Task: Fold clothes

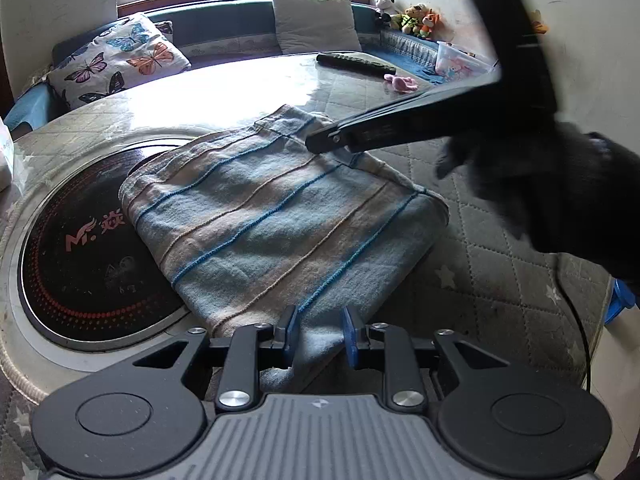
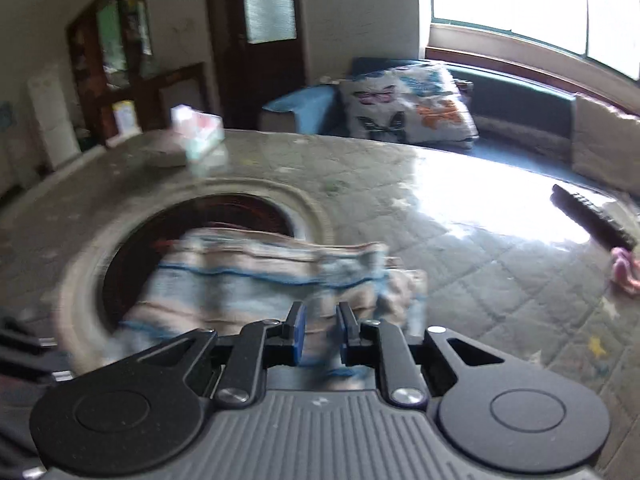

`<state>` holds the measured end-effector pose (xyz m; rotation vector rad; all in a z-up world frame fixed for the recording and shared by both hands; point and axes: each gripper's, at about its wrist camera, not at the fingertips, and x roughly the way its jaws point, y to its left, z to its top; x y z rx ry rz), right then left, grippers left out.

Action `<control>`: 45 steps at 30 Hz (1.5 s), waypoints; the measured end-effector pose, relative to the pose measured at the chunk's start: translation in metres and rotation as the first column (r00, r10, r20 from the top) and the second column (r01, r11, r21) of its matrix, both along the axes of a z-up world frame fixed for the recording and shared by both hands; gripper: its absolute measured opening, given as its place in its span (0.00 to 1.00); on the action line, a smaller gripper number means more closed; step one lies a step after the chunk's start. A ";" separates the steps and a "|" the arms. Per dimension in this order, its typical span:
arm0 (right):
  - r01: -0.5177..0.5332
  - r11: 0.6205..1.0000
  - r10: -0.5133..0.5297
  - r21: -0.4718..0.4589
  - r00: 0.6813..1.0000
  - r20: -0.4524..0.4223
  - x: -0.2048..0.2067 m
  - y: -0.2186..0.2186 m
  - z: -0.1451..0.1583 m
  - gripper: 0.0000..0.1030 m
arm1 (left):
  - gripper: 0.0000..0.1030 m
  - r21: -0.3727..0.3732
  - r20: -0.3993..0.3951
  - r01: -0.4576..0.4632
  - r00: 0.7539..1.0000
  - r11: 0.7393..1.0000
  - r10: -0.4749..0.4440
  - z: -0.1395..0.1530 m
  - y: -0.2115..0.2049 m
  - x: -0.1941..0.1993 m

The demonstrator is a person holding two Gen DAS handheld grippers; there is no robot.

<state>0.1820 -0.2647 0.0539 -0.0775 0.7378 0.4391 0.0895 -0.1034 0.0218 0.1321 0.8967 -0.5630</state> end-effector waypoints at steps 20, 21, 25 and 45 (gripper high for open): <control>0.096 0.993 -0.095 0.075 0.995 -0.018 0.034 -0.008 -0.009 0.04 | 0.25 -0.049 0.020 -0.135 0.990 0.990 0.136 0.025 0.022 0.062; 0.090 0.993 -0.089 0.077 0.996 -0.011 0.035 -0.007 -0.007 0.05 | 0.25 -0.051 0.022 -0.152 0.988 0.987 0.153 0.027 0.024 0.068; 0.072 0.993 -0.071 0.090 0.997 -0.006 0.042 0.000 -0.004 0.06 | 0.25 -0.060 0.032 -0.190 0.981 0.980 0.192 0.030 0.027 0.094; 0.084 0.993 -0.082 0.085 0.996 -0.024 0.053 -0.003 -0.021 0.04 | 0.26 -0.040 0.061 -0.246 0.967 0.969 0.248 0.010 0.042 0.134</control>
